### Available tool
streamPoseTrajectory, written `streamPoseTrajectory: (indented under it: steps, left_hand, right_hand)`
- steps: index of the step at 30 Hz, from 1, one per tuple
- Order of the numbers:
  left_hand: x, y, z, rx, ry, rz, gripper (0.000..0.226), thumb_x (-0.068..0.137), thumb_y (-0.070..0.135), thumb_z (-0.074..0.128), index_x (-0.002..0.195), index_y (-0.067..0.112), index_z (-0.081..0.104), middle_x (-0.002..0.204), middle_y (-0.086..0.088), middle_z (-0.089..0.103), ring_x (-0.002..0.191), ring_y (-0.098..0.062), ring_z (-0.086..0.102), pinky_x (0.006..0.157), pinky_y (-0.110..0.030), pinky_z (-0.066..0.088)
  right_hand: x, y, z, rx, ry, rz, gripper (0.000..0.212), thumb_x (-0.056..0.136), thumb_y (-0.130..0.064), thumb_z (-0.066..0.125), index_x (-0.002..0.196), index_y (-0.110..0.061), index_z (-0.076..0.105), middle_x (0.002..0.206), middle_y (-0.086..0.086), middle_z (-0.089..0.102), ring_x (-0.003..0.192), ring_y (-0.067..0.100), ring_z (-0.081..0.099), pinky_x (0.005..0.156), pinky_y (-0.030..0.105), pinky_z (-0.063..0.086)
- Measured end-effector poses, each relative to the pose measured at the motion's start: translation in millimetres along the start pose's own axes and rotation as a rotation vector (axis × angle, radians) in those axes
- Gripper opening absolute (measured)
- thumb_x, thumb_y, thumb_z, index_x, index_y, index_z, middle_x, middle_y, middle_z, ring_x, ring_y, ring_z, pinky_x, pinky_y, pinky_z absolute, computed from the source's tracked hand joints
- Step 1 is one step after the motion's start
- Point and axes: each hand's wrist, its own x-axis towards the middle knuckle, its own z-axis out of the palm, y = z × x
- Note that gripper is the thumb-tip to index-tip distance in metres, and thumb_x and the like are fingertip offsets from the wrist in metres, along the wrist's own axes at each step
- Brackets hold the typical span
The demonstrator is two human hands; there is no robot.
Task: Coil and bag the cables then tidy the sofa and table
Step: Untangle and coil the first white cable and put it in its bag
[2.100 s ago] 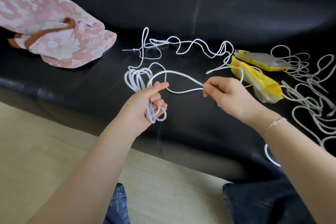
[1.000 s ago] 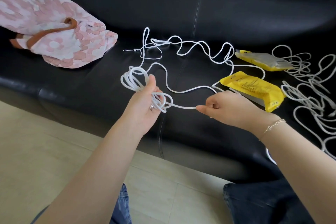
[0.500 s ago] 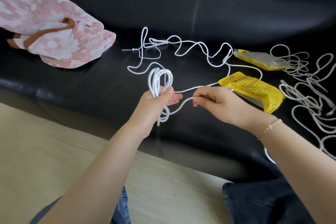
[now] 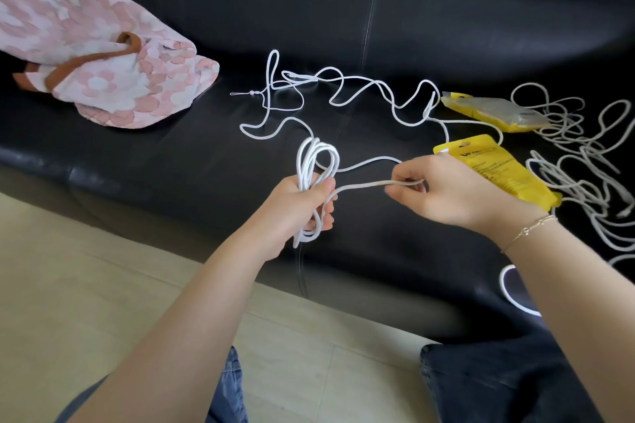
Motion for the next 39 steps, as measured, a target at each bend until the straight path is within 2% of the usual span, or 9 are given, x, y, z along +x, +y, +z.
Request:
streamPoseTrajectory:
  steps: [3,6,11,15,18,22,27,32,39]
  left_hand:
    - [0.3,0.4,-0.5,0.028,-0.01,0.002,0.03,0.102,0.03,0.05,0.083,0.008,0.059,0.064,0.002,0.054,0.053,-0.01,0.056,0.07,-0.027,0.059]
    - [-1.0,1.0,0.1,0.067,-0.047,0.011,0.036,0.099,0.041,0.05,0.08,0.012,0.058,0.063,0.005,0.051,0.055,-0.011,0.053,0.07,-0.028,0.057]
    - [0.6,-5.4,-0.8,0.205,-0.118,0.006,0.032,0.093,0.041,0.063,0.069,0.022,0.054,0.061,0.008,0.049,0.062,-0.015,0.049,0.082,-0.044,0.053]
    - [-0.3,-5.7,2.6,0.209,-0.143,-0.047,0.023,0.093,0.034,0.064,0.08,0.016,0.061,0.056,0.008,0.05,0.055,-0.014,0.047,0.068,-0.035,0.046]
    - [-2.0,-3.9,3.8,0.212,-0.14,-0.043,0.022,0.097,0.03,0.059,0.085,0.011,0.059,0.057,0.003,0.058,0.049,-0.013,0.054,0.057,-0.025,0.048]
    - [-2.2,-2.0,-1.7,0.109,-0.071,-0.053,0.021,0.099,0.026,0.057,0.086,0.009,0.058,0.059,0.001,0.057,0.05,-0.013,0.06,0.053,-0.021,0.051]
    - [0.8,5.1,-5.4,-0.223,0.05,-0.136,0.021,0.098,0.027,0.058,0.087,0.01,0.059,0.056,0.004,0.05,0.048,-0.011,0.052,0.054,-0.024,0.052]
    - [2.0,14.3,-3.8,-0.659,0.148,-0.306,0.021,0.098,0.026,0.058,0.082,0.013,0.061,0.057,0.005,0.048,0.049,-0.008,0.045,0.045,-0.021,0.047]
    - [-1.2,9.9,2.5,-0.48,0.042,-0.259,0.025,0.094,0.027,0.065,0.109,0.008,0.072,0.056,0.006,0.044,0.044,-0.005,0.048,0.044,-0.018,0.046]
  right_hand:
    - [0.1,3.3,-0.2,0.045,0.007,0.016,0.026,0.095,-0.024,0.055,0.07,-0.02,0.06,0.054,-0.002,0.051,0.054,0.009,0.048,0.051,0.021,0.034]
    - [2.2,1.6,6.8,0.079,0.032,0.016,0.026,0.1,-0.027,0.049,0.079,-0.018,0.061,0.051,-0.005,0.043,0.053,0.004,0.047,0.051,0.017,0.034]
    - [5.4,-0.6,13.9,0.04,0.068,-0.033,0.024,0.102,-0.031,0.044,0.092,-0.02,0.062,0.061,-0.004,0.049,0.058,0.01,0.047,0.058,0.027,0.037]
    - [4.1,-12.4,14.4,0.002,0.177,-0.179,0.026,0.1,-0.038,0.043,0.096,-0.02,0.061,0.063,-0.003,0.051,0.057,0.015,0.047,0.055,0.034,0.042]
    - [4.6,-14.5,11.6,-0.015,0.202,-0.133,0.038,0.094,-0.051,0.044,0.087,-0.019,0.062,0.056,-0.004,0.046,0.051,0.014,0.044,0.051,0.03,0.037]
    - [4.8,-5.4,4.8,0.03,0.122,0.044,0.046,0.091,-0.053,0.054,0.064,-0.017,0.051,0.053,-0.003,0.043,0.05,0.012,0.04,0.051,0.029,0.033]
    - [4.6,0.5,-0.4,0.286,0.161,0.136,0.025,0.098,-0.031,0.051,0.08,-0.021,0.065,0.055,-0.006,0.047,0.048,0.005,0.04,0.051,0.021,0.034]
    - [5.3,-4.0,7.6,0.067,0.087,0.167,0.024,0.097,-0.032,0.052,0.08,-0.021,0.065,0.056,-0.007,0.052,0.052,0.008,0.047,0.053,0.026,0.035]
    - [5.8,-22.5,25.1,-0.067,0.097,0.075,0.026,0.099,-0.029,0.047,0.079,-0.018,0.061,0.056,-0.006,0.048,0.056,0.008,0.044,0.051,0.022,0.029]
